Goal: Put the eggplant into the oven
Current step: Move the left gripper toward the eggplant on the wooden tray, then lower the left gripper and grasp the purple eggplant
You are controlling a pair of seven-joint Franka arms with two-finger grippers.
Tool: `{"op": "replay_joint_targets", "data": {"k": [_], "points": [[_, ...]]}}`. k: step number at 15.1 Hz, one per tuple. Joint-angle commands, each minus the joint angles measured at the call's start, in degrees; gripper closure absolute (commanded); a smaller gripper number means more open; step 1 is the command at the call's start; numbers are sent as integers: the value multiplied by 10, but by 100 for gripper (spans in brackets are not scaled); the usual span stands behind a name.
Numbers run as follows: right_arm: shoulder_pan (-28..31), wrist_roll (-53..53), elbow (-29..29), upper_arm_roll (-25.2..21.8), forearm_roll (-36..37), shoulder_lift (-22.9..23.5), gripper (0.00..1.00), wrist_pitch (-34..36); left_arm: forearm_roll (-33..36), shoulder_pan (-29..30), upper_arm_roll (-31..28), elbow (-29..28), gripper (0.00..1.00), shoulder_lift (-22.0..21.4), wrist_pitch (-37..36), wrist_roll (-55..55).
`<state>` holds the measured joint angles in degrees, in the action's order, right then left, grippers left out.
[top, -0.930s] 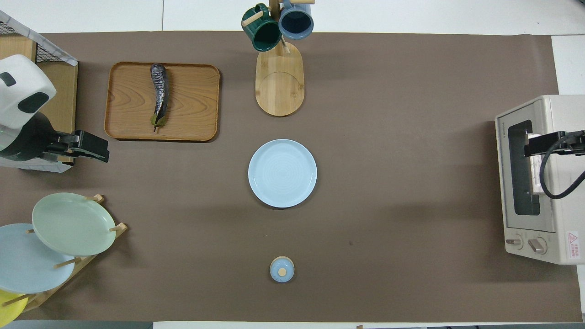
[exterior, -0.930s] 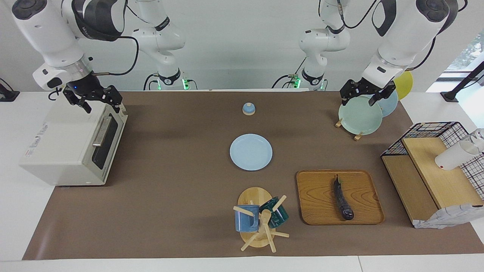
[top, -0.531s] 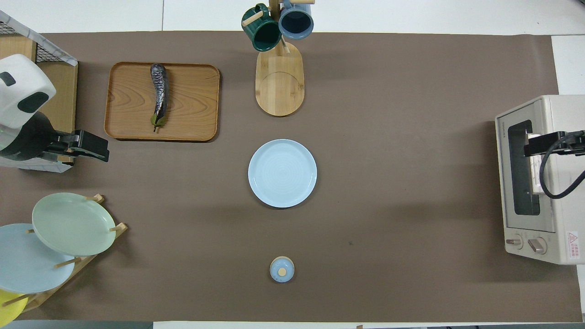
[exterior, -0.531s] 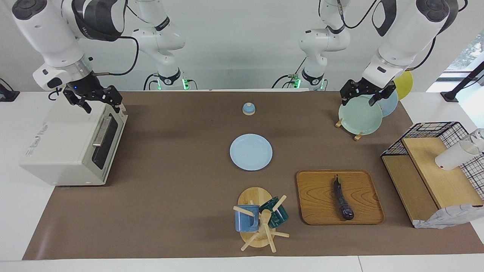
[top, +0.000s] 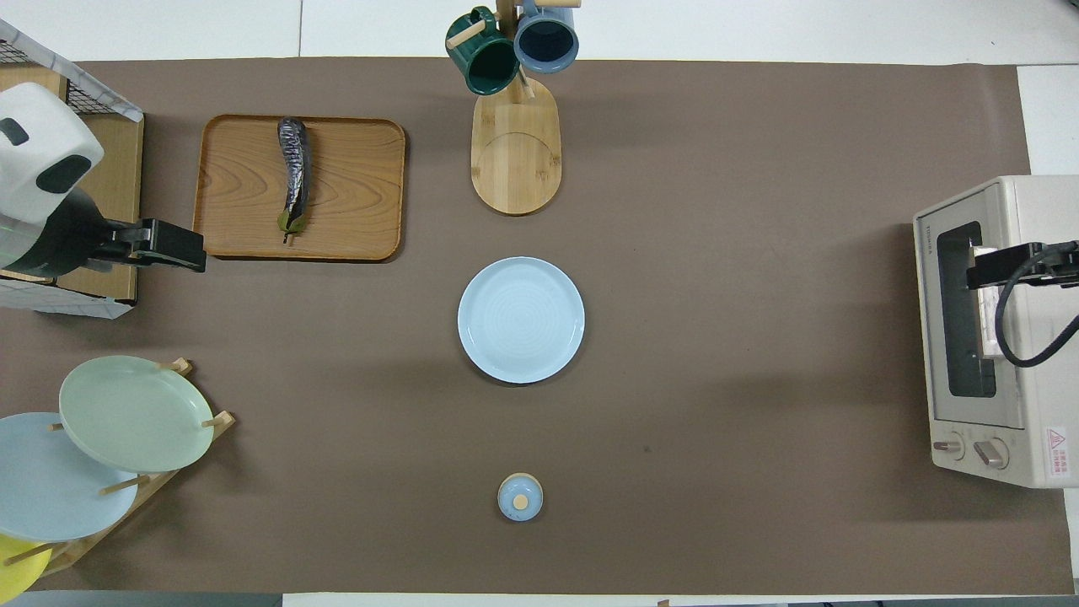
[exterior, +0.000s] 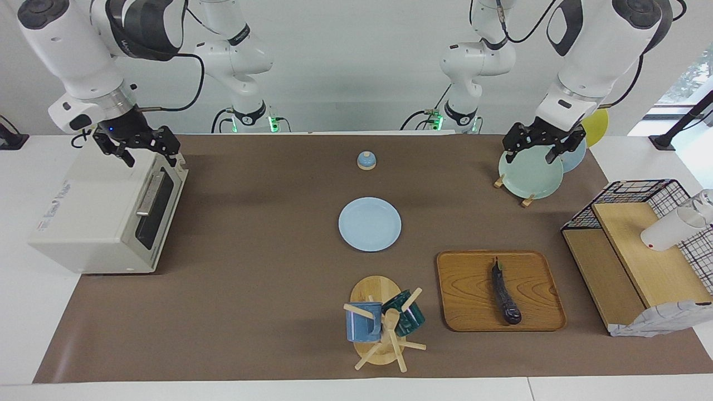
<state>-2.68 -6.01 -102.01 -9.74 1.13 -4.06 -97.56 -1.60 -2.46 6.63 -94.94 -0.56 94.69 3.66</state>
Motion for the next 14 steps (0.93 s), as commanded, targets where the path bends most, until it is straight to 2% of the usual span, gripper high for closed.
{"op": "replay_joint_targets", "data": {"k": [1, 6, 9, 11, 14], "points": [[1, 4, 1, 0, -12, -1, 0, 11, 0, 8, 7, -3, 0, 33, 48, 3], [2, 4, 1, 0, -12, -1, 0, 11, 1, 6, 8, 69, 0, 192, 127, -11], [1, 4, 1, 0, -12, -1, 0, 11, 5, 7, 7, 79, 0, 256, 199, -38], [1, 4, 1, 0, -12, -1, 0, 11, 5, 4, 6, 129, 0, 316, 216, -55], [1, 4, 1, 0, -12, -1, 0, 11, 12, 4, 6, 142, 0, 356, 265, -91]]}}
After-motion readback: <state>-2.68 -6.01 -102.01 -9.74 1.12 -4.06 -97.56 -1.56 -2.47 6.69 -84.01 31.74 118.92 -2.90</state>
